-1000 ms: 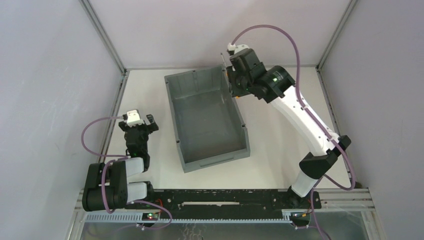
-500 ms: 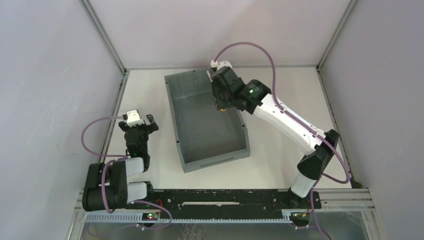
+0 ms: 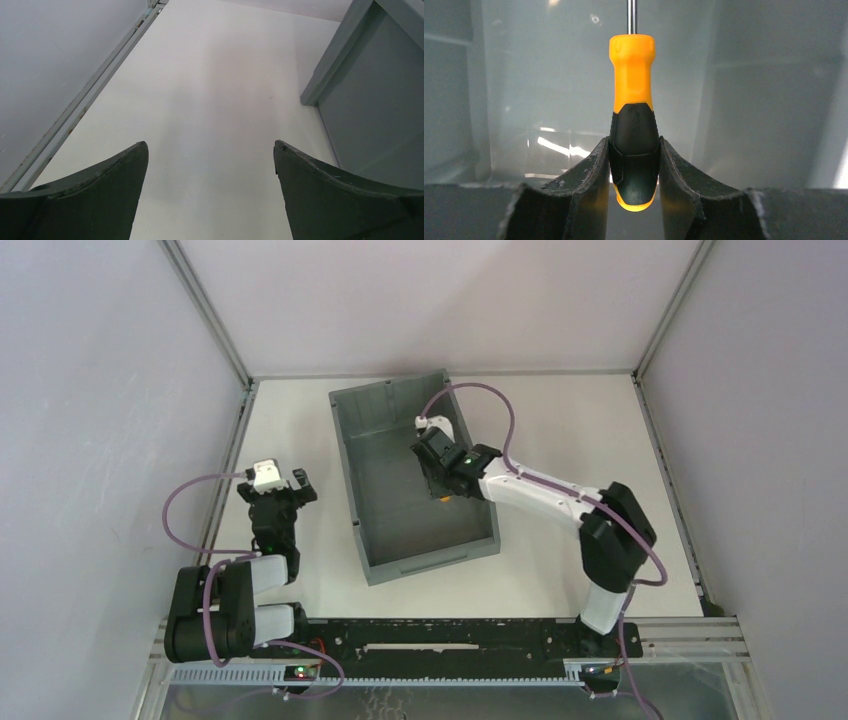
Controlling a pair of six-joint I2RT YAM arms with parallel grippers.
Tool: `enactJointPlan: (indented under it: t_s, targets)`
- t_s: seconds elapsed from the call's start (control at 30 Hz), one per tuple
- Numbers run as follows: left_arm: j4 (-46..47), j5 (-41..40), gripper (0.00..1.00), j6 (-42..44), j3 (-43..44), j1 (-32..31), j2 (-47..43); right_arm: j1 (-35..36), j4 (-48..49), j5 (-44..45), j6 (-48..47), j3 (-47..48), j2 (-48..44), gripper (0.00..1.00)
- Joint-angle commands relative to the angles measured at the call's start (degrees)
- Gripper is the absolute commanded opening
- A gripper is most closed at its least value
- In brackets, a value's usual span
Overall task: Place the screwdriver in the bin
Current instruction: Place the screwdriver in the bin.
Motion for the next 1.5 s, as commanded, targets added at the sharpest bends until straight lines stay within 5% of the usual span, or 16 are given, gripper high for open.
enactJointPlan:
  t_s: [0.0, 0.43, 0.7, 0.73, 0.8, 1.47]
  targets:
    - [1.53, -0.51, 1.00, 1.25, 1.76, -0.37, -0.14, 0.62, 9.73, 1.42, 2.02, 0.05, 5.78, 0.16]
    - [1.53, -0.50, 1.00, 1.27, 1.75, -0.37, -0.14, 0.80, 15.09, -1.21, 3.31, -0.83, 14.20, 0.35]
    - [1.53, -0.56, 1.00, 1.29, 1.82, -0.38, -0.14, 0.90, 14.61, -2.09, 3.17, -0.83, 14.28, 0.73]
    - [1.53, -0.55, 1.00, 1.25, 1.76, -0.37, -0.13, 0.93, 14.54, -2.05, 3.12, -0.83, 14.11, 0.89]
    - [1.53, -0.56, 1.00, 1.25, 1.73, -0.39, -0.14, 1.14, 14.44, -1.50, 3.02, -0.83, 13.63, 0.99]
    - [1.53, -0.56, 1.00, 1.27, 1.80, -0.40, -0.16, 5.28, -6.47, 5.46, -0.83, 18.86, 8.25, 1.00]
